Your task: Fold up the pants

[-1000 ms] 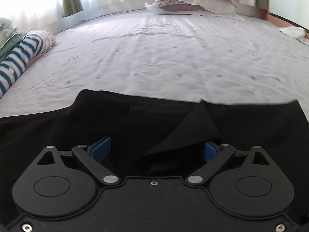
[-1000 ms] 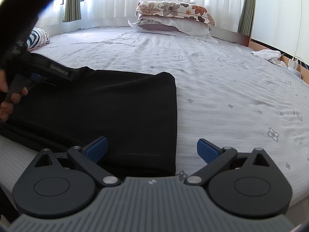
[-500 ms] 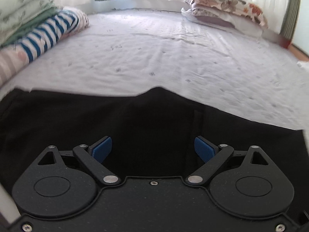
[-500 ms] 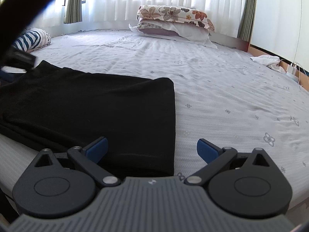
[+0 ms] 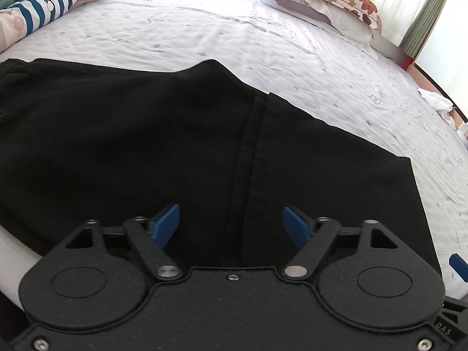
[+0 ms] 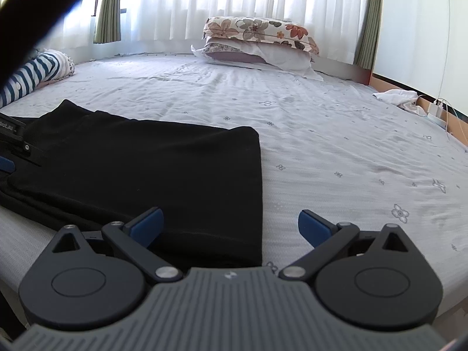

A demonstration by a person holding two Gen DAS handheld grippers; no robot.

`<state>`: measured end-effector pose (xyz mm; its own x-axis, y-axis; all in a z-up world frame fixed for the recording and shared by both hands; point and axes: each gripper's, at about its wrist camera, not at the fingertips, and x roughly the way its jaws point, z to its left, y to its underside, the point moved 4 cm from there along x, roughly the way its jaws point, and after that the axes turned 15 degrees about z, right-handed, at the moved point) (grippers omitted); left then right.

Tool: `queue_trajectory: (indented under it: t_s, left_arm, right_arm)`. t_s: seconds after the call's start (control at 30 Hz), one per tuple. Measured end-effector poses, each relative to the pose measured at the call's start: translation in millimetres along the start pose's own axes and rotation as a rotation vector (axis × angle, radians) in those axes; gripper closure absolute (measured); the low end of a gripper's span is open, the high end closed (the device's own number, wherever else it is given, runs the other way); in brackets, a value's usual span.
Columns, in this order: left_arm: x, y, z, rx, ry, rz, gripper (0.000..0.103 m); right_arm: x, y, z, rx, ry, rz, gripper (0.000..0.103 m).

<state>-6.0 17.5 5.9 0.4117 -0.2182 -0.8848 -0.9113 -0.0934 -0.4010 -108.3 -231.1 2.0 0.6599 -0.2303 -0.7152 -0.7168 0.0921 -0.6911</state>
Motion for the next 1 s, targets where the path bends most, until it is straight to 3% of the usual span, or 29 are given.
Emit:
queue_trajectory:
  t_s: [0.07,0.13,0.17,0.27,0.33,0.47,0.5,0.6,0.63,0.7,0.83,1.0]
  left_arm:
    - [1.5,0.1,-5.9,0.006,-0.027,-0.001,0.026]
    - [-4.8,2.6,-13.1,0.018,-0.046,-0.015,0.074]
    - [-7.2,4.1,-16.5,0.019,-0.029,-0.013,0.081]
    - [-12.8,9.5,-19.2,0.024,0.027,-0.005,0.072]
    - [-13.8,15.0,-18.4,0.027,0.013,0.006,0.062]
    - [-14.9,23.0,-15.1,0.016,0.004,0.008,0.052]
    - [-12.9,23.0,-14.8,0.013,0.018,0.015,0.054]
    - [-7.5,18.3,-15.6,-0.006,0.024,0.009,0.091]
    - [-7.5,16.4,-14.0,-0.023,0.028,0.005,0.096]
    - [-12.8,14.4,-14.6,-0.036,0.021,-0.027,0.097]
    - [-29.1,15.8,-17.4,0.012,-0.091,-0.137,0.098]
    - [-35.1,18.7,-5.8,-0.016,-0.142,-0.156,0.098]
  right_arm:
    - [-0.7,0.9,-0.5,0.009,0.012,-0.004,0.0]
    - [-1.7,1.4,-1.3,0.015,0.016,-0.008,0.0]
    - [-2.6,1.6,-1.3,0.018,0.016,-0.011,0.0]
    - [-4.6,2.0,-1.2,0.021,0.021,-0.019,0.0]
    - [-4.9,1.7,-0.9,0.024,0.026,-0.022,0.0]
    - [-6.0,2.0,-0.5,0.039,0.036,-0.033,0.0]
    - [-5.8,2.2,-0.6,0.043,0.037,-0.034,0.0]
    - [-6.0,3.1,0.2,0.052,0.039,-0.035,0.0]
    - [-6.3,3.3,0.4,0.054,0.043,-0.036,0.0]
    - [-8.1,3.7,0.4,0.057,0.045,-0.039,0.0]
    - [-11.2,5.9,-3.1,0.081,0.033,-0.044,0.0]
    - [-11.7,7.5,-1.9,0.067,0.019,-0.044,0.0]
